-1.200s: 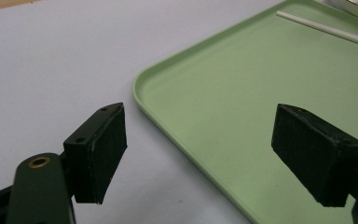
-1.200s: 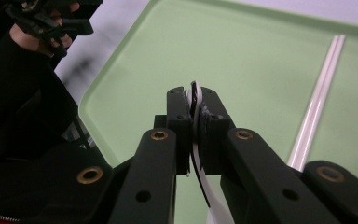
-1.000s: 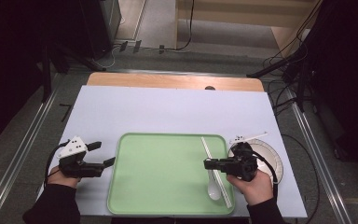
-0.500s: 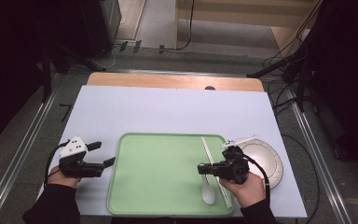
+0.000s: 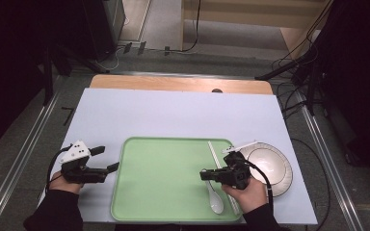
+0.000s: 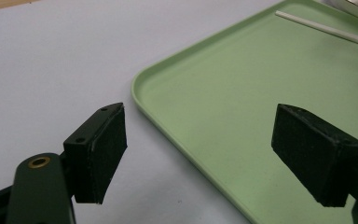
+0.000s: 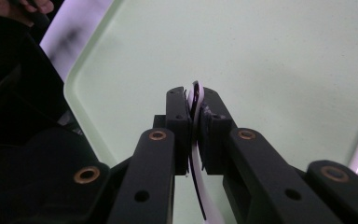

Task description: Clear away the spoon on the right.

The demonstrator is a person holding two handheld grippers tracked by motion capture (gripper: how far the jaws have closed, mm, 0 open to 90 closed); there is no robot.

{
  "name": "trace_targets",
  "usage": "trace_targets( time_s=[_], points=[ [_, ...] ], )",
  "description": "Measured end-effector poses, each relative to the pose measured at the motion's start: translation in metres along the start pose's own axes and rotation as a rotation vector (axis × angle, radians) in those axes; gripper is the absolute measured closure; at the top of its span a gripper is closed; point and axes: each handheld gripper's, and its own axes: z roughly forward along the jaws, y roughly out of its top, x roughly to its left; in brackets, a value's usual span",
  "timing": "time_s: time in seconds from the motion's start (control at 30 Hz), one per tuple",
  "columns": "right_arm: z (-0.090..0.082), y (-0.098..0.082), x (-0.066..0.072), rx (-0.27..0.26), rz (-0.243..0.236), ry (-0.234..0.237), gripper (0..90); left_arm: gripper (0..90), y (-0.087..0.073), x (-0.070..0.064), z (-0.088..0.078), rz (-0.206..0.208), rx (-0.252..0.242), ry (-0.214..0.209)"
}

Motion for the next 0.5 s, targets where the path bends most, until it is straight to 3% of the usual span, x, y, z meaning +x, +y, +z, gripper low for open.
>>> trace_targets(
  time_s=[0.5],
  points=[
    [0.017, -0.004, -0.005, 0.035, 0.003, -0.052, 81.1, 18.0, 0.000, 0.000, 0.000, 0.001, -0.001, -0.001]
  ],
)
